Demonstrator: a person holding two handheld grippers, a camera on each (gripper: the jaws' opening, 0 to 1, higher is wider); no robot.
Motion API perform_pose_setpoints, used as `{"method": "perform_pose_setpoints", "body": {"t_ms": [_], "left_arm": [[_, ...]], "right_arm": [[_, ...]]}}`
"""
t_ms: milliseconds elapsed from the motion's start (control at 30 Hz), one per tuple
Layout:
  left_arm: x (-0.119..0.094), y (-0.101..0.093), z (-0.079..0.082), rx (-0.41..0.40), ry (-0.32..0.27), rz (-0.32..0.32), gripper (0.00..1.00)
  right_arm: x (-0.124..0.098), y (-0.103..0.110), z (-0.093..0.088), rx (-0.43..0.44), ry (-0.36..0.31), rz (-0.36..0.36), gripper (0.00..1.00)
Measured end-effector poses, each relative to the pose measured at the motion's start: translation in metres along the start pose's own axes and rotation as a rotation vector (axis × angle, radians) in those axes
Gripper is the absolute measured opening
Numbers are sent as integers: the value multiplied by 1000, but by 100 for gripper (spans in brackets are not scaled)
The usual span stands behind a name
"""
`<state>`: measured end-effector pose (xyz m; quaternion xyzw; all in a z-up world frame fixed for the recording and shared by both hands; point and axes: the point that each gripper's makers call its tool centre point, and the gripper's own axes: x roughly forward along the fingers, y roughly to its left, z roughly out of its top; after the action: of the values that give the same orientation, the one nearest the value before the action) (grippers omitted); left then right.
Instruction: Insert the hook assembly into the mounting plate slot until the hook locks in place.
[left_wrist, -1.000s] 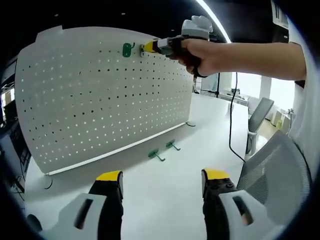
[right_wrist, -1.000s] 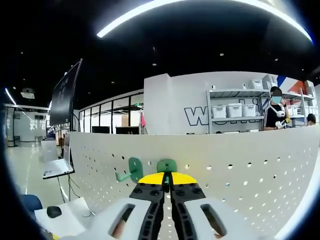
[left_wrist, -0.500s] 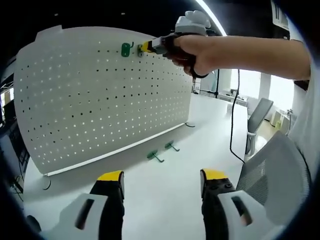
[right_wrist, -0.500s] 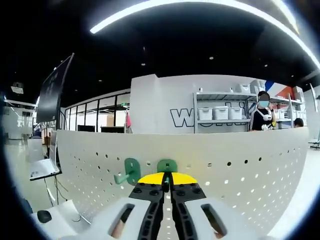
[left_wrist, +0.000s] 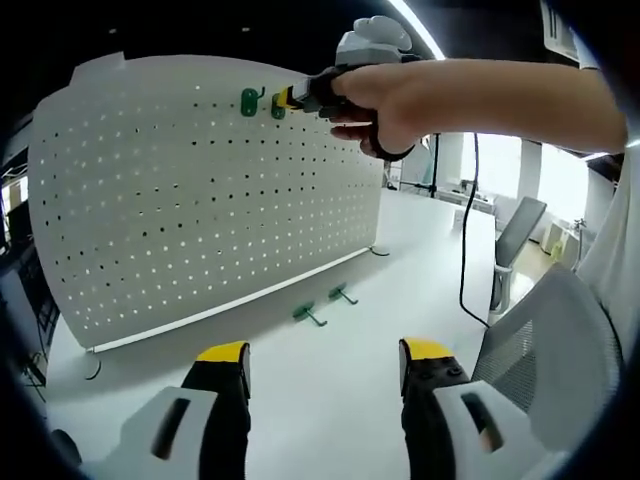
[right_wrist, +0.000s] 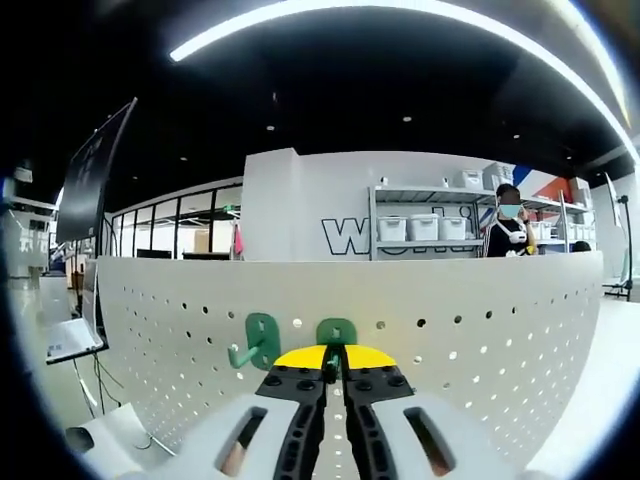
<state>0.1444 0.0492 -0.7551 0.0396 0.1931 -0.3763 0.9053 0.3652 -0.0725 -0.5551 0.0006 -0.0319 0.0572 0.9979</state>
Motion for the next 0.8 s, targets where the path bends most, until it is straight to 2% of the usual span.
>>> {"method": "perform_pose_setpoints", "body": {"t_ms": [200, 367, 433, 500, 600, 633, 700, 800], "left_arm": [[0, -1, 1, -3, -4, -2, 62], [-1, 2, 1, 1, -2, 2, 62], [-1, 4, 1, -4, -4, 6, 62], [-2, 5, 2, -7, -7, 7, 62], [-2, 5, 4, -3, -9, 7, 62], [-2, 5, 4, -3, -8, 7, 62], [-3, 6, 4, -2, -10, 9, 62], [-2, 5, 4, -4, -9, 8, 62]], "right_arm": [[0, 0, 1, 14, 8, 8, 3], [-2, 1, 1, 37, 2, 44, 5], [-1, 3, 1, 4, 10, 63, 6], [-2, 4, 1, 8, 10, 76, 8], [-5, 12, -3, -27, 25, 135, 17], [-6, 11, -3, -30, 22, 136, 19], [-11, 14, -3, -73, 18, 167, 20], [-15, 13, -6, -57, 21, 196, 31]]}}
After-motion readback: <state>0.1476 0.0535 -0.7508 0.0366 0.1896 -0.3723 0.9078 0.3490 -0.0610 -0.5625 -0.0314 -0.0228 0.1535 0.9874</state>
